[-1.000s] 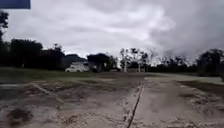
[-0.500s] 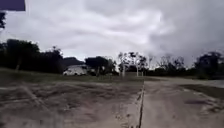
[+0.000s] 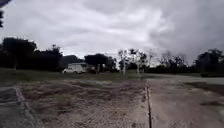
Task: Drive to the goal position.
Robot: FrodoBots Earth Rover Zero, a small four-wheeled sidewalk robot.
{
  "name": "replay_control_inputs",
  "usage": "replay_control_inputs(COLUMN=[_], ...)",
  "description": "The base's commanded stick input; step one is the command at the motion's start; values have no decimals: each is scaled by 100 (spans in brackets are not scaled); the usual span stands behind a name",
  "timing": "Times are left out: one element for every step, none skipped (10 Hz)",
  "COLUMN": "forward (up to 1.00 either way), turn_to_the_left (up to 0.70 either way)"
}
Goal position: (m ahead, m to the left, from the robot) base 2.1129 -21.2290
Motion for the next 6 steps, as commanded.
replay_control_inputs(forward=[70, 70, 70, 70, 70, 70], turn_to_the_left=[-16, -30, -35, -35, -35, -35])
